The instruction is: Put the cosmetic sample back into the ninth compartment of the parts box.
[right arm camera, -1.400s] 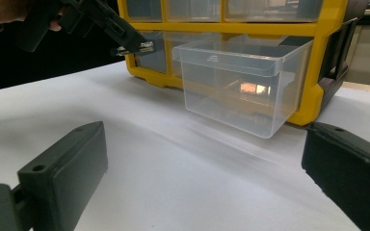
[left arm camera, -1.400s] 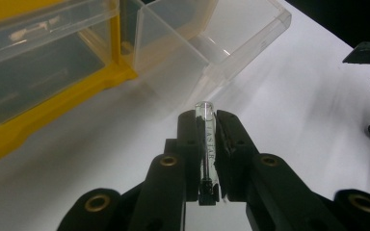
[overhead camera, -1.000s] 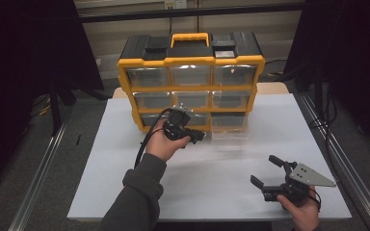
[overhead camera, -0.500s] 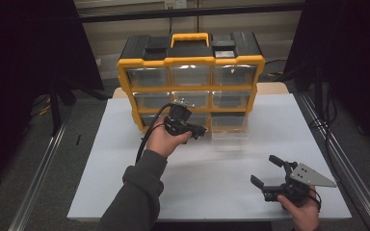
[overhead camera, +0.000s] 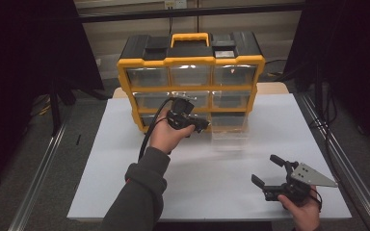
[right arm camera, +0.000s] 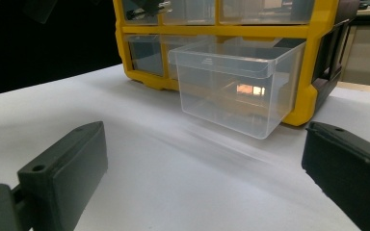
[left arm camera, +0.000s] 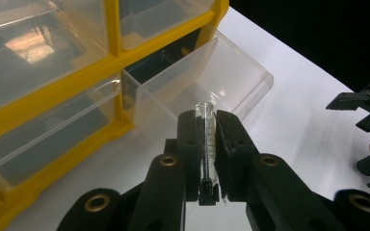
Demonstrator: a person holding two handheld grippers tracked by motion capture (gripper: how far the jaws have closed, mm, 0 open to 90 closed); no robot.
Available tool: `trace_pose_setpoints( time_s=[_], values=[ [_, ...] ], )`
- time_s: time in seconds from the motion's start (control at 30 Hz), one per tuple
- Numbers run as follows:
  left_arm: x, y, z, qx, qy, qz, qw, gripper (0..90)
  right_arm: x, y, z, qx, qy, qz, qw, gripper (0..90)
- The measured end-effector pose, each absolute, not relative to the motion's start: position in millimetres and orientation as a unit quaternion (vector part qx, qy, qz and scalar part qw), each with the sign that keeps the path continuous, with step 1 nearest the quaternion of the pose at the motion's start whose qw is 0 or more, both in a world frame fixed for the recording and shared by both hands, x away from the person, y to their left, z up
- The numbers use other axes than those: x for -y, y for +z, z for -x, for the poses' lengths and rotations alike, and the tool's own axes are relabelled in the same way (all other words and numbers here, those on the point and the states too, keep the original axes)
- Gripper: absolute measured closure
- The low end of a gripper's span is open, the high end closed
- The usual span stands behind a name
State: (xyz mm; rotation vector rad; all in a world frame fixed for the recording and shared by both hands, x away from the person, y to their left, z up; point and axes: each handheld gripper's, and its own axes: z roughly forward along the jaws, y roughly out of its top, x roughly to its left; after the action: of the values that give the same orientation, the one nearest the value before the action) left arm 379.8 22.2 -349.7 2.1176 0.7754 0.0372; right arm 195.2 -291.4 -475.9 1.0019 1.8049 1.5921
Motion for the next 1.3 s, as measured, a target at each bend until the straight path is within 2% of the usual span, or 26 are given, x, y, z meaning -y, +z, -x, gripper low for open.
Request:
trace_pose_setpoints(
  time_s=[1.3],
  values=[
    [5,-340,-389,-0.299,0.034,-0.845,0.441,81.4,290,-476,-196,-0.671,0.589,-0.367,0.26,1.8]
  ],
)
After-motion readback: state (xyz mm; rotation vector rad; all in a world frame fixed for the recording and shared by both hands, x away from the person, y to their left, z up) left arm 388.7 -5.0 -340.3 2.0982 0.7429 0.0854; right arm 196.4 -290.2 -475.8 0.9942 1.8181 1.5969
